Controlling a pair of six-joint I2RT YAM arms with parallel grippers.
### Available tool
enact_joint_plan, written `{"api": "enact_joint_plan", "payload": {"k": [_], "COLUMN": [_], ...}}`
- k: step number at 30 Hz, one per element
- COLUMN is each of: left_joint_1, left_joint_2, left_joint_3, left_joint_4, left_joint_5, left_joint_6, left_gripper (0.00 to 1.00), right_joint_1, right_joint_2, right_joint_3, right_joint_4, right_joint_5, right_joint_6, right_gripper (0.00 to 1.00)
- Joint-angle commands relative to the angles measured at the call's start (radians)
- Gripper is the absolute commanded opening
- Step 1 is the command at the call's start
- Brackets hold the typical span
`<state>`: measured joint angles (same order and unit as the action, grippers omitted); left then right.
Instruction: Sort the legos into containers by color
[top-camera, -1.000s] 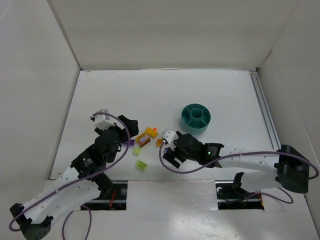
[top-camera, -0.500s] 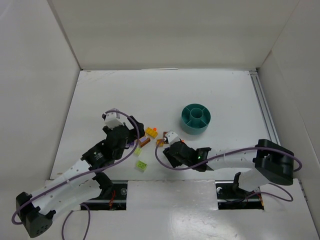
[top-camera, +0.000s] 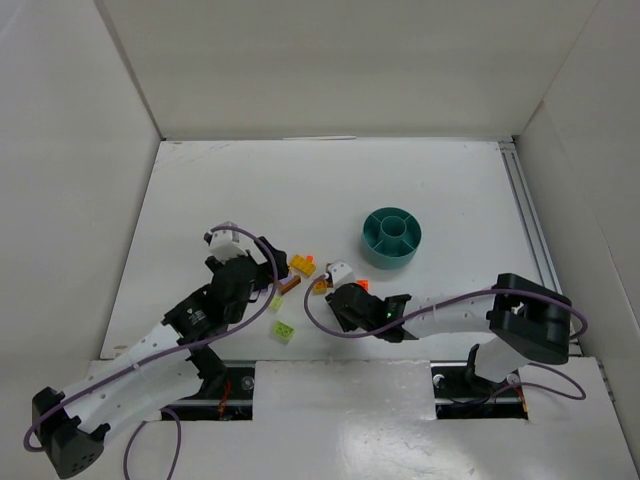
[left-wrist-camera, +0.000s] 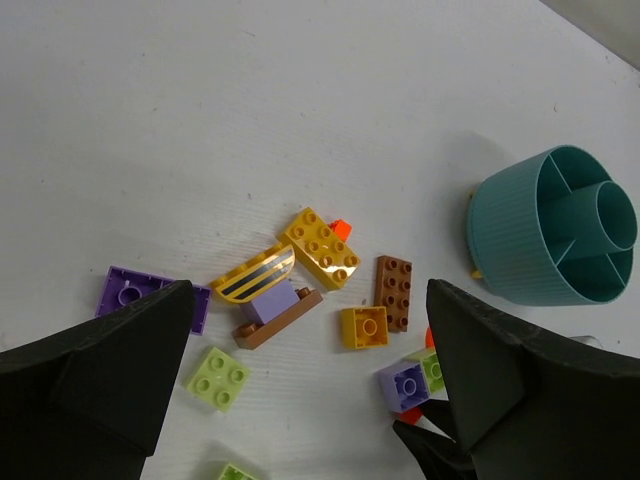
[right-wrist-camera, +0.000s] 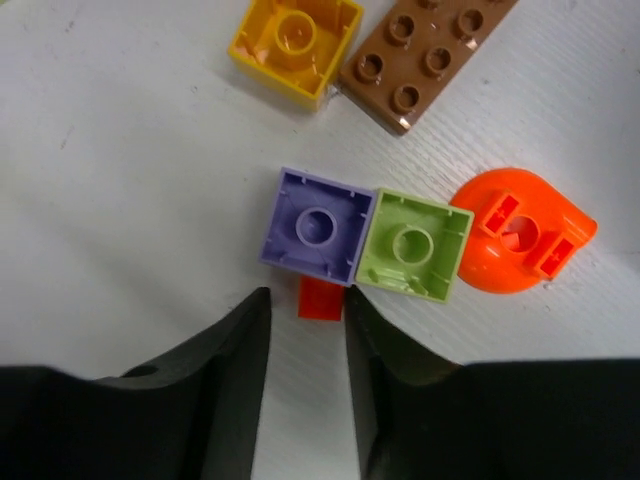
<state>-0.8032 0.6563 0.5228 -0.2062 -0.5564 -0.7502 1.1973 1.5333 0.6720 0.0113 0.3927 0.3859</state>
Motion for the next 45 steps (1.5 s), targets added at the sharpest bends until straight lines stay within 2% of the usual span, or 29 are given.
{"api": "enact_joint_plan", "payload": {"k": [1,4,9,12,18,24,28,32,37,40,45], "left_joint_1": [-0.002,-0.002,-0.002,-0.002,-0.002,-0.002,-0.002,-0.002,-0.002,-0.002,-0.002], "left_joint_2": [-0.021,-0.030,-0.040,-0.049,-0.040,-0.018,0.023,0.081,0.179,0.248,0.350], "left_joint_3": [-0.006,-0.006,-0.015,-0.015,-0.015,-0.026,-0.026,-0.026,-0.017,-0.007,0.029], "left_joint_4": [0.025,0.025,0.016,0.016,0.025,0.074,0.113,0.154,0.234,0.252,0.263], "left_joint_5": [-0.013,-0.013,-0.013,-0.013,0.010,0.065,0.128,0.206,0.369,0.418,0.463], "left_joint_6": [-0.005,-0.005,-0.005,-0.005,0.005,0.032,0.081,0.127,0.210,0.224,0.233], "left_gripper": [1.00,1.00,1.00,1.00,1.00,1.00,1.00,1.00,1.00,1.00,1.00], "right_joint_1": [0.002,0.002,0.002,0.002,0.002,0.002,-0.063,-0.177,-0.356,-0.456,-0.524], "right_joint_2": [0.028,0.028,-0.007,-0.045,-0.192,-0.421,-0.507,-0.506,-0.454,-0.431,-0.397], "right_joint_3": [0.031,0.040,0.021,0.021,0.011,0.038,0.092,0.144,0.176,0.166,0.156], "right_joint_4": [0.030,0.030,0.030,0.030,0.030,-0.082,-0.160,-0.233,-0.269,-0.231,-0.195], "right_joint_5": [0.002,0.002,-0.009,-0.031,-0.064,0.121,0.185,0.186,0.074,0.000,-0.066], "right_joint_6": [0.011,0.011,0.011,-0.036,-0.129,-0.252,-0.324,-0.363,-0.394,-0.406,-0.430], "right_gripper": [0.36,0.31,0.17,0.12,0.10,0.13,0.15,0.15,0.15,0.15,0.18]}}
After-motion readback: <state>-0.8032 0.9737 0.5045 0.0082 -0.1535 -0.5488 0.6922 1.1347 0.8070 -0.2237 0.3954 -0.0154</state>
